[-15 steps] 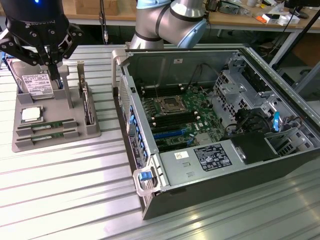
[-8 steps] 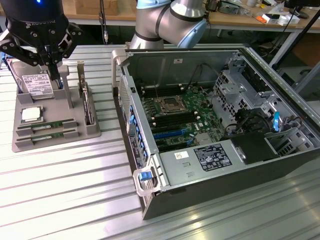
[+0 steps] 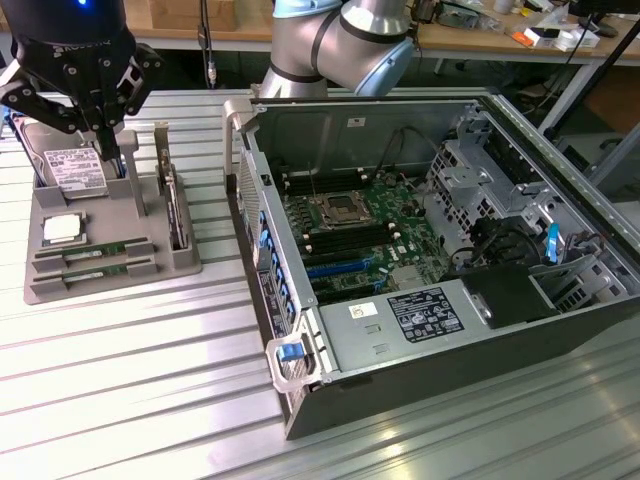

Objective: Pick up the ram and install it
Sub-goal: 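Pick up the ram and move it above insertion slot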

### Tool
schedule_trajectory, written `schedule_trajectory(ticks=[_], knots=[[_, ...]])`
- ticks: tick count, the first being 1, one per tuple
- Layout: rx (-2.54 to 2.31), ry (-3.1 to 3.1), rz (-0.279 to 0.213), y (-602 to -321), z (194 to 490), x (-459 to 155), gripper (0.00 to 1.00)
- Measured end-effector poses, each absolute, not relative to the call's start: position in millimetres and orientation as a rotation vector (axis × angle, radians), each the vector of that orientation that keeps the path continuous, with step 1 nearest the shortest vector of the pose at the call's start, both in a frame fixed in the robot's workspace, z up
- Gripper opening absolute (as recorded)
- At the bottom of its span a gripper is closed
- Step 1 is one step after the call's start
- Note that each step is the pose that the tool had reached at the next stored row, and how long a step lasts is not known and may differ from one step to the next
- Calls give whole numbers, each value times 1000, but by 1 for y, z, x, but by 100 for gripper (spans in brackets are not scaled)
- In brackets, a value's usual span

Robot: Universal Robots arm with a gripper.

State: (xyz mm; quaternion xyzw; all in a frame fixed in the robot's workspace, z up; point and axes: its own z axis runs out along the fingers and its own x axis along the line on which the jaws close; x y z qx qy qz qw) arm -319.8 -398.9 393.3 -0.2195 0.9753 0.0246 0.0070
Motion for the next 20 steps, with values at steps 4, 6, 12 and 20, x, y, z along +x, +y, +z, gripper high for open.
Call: schedule_trajectory(ticks=[4,6,12,20], knots=[[-761,3034,78,-399,393,-320,11],[-797,3025,78,-399,393,-320,11],[-928,2990,79,-399,393,-320,11],[-1074,2943,79,-399,393,-320,11]])
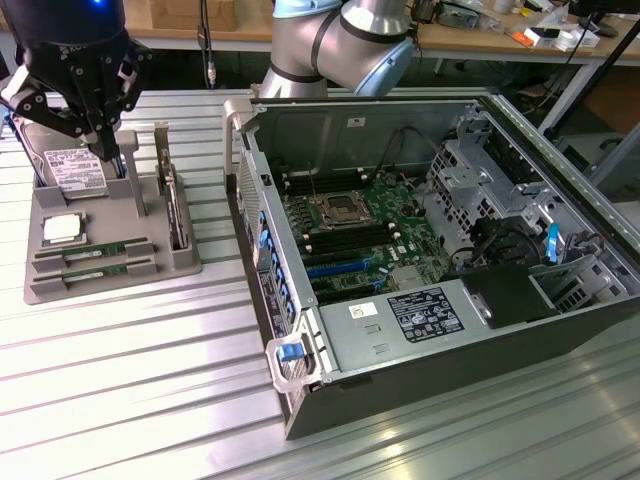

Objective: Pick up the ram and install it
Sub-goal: 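Pick up the ram and move it above insertion slot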

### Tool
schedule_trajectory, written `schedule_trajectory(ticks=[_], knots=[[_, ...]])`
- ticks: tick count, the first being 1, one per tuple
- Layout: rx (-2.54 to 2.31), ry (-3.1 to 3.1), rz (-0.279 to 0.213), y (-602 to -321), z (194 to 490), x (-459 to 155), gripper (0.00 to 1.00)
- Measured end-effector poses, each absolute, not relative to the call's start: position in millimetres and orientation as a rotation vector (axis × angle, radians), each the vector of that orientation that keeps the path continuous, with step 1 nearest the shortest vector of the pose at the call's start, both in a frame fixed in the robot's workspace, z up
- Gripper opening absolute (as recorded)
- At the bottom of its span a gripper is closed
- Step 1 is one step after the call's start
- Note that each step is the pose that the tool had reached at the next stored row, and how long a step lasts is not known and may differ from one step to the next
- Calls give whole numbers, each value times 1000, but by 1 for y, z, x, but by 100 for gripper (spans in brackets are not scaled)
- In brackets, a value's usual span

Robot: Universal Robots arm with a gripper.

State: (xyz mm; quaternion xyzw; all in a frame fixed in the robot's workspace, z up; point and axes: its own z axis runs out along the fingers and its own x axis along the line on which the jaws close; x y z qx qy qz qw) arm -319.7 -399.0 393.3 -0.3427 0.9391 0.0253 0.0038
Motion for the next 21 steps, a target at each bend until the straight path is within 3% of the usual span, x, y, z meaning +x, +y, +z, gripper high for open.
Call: schedule_trajectory(ticks=[21], knots=[[-1422,2798,80,-399,393,-320,11]])
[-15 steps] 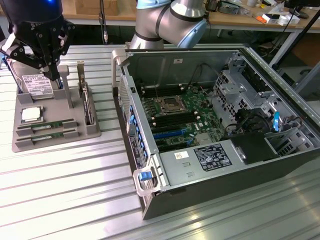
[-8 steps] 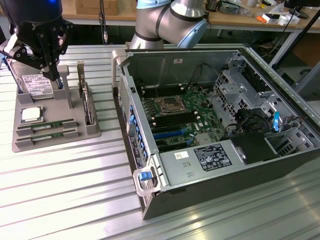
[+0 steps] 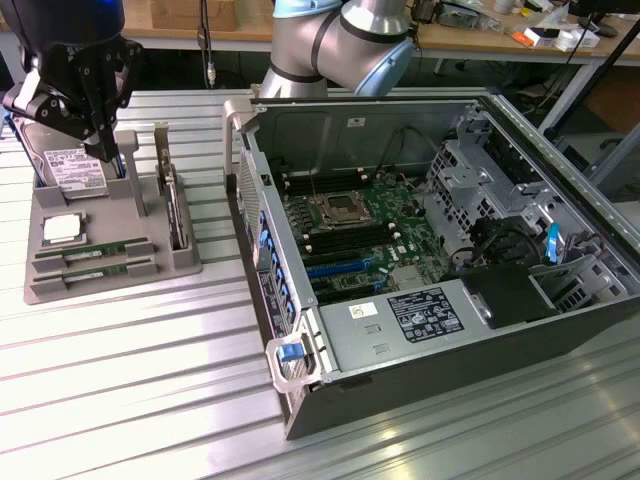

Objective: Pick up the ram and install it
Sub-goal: 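Pick up the ram and move it above insertion slot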

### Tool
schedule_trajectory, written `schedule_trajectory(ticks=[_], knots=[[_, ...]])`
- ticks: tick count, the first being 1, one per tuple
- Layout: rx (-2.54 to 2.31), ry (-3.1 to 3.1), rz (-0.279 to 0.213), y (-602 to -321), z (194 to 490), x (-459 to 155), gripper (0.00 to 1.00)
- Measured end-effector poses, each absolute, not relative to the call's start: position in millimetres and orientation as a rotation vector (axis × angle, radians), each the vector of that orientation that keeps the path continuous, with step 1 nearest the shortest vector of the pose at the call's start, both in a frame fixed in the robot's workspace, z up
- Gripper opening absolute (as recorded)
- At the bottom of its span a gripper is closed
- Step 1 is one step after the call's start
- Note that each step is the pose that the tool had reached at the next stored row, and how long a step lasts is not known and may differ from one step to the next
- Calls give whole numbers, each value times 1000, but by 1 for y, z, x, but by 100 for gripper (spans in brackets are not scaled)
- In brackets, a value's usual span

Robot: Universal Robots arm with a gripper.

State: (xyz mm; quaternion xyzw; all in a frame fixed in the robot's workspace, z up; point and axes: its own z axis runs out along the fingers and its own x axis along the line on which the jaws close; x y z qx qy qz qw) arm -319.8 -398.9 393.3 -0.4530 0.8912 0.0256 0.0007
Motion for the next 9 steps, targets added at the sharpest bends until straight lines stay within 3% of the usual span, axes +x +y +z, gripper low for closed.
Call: schedule_trajectory(ticks=[9], knots=[[-1584,2713,80,-399,393,-320,11]])
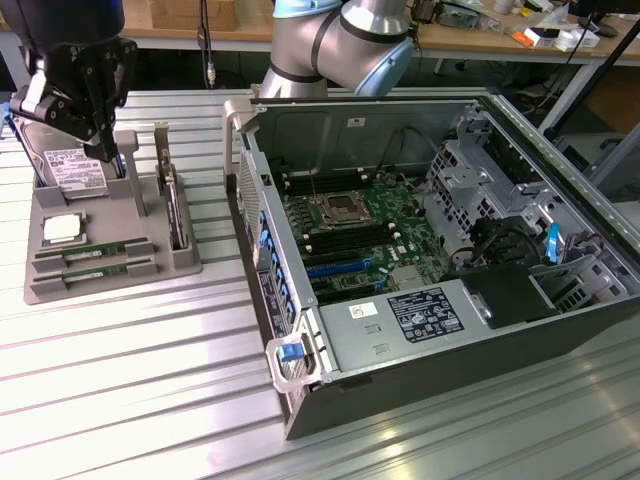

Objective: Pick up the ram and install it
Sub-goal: 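Pick up the ram and move it above insertion slot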

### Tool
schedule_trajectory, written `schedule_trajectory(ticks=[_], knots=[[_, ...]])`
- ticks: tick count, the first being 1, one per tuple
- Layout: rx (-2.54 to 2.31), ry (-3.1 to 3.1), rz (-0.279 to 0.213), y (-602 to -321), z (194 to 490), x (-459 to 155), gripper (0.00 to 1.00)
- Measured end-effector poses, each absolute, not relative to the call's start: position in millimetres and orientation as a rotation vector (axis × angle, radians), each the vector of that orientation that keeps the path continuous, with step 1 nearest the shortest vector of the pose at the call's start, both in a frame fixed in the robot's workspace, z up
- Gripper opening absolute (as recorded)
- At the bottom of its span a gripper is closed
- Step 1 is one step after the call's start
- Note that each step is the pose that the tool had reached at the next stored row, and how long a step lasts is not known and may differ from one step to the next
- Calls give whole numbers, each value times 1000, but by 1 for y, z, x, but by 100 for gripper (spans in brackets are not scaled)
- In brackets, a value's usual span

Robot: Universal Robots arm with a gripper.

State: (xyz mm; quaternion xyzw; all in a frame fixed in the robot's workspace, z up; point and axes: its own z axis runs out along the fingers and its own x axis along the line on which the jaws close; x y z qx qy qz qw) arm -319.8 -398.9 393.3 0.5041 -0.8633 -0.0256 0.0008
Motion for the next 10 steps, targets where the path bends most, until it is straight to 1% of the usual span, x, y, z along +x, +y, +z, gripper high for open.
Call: schedule_trajectory(ticks=[10], knots=[[1766,-2591,-80,-399,393,-320,11]])
